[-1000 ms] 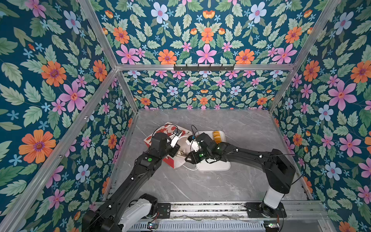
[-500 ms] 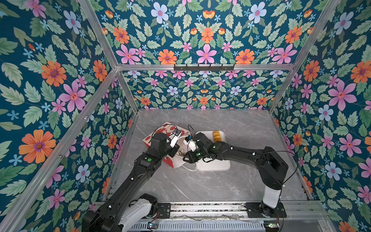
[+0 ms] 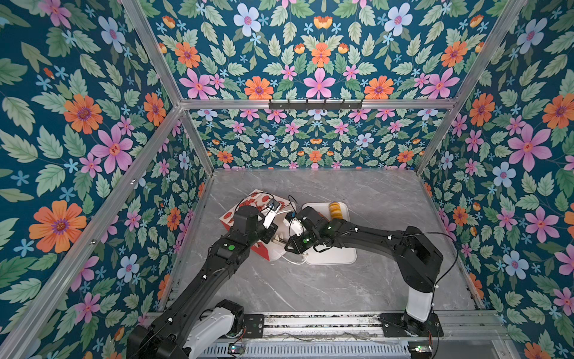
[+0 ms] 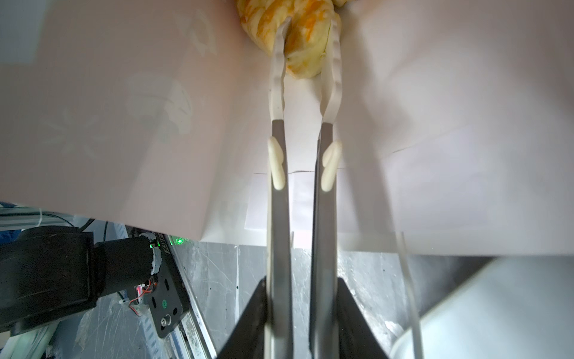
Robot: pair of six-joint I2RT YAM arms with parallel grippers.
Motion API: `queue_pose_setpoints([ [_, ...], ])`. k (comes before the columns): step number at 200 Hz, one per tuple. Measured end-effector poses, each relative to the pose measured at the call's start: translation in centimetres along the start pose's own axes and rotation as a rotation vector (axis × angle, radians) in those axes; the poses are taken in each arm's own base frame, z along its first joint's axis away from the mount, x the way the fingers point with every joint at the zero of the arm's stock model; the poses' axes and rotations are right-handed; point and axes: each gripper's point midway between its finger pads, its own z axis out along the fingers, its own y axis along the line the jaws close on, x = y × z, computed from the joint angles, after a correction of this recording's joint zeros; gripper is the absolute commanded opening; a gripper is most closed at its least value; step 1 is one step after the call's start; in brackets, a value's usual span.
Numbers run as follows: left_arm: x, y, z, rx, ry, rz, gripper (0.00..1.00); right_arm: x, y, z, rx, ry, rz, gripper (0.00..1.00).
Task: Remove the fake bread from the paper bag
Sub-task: 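Close the tongs on the round yellow-orange bun inside the bag, then pull the bun out of the bag over the tray with the right gripper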
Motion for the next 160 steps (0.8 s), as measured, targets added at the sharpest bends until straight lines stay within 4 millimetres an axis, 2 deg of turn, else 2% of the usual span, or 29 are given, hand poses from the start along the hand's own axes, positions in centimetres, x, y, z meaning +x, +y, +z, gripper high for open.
queue_pose_setpoints([
  [52,-0.3,0.1,-0.1,-0.007,-0.011,0.001,0.0,-0.4,0.2,-2.1,0.03,-0.034,-0.029,0.09],
  [118,-0.4,0.3,-0.1,-0.019,-0.023,-0.016,0.0,1.1,-0.8,-5.0,0.114,-0.049,-0.047,0.06],
  [160,-0.2,0.7,0.3,-0.039,-0.013,-0.018,0.0,1.7,-0.8,-8.1,0.146,-0.099,-0.059,0.06],
])
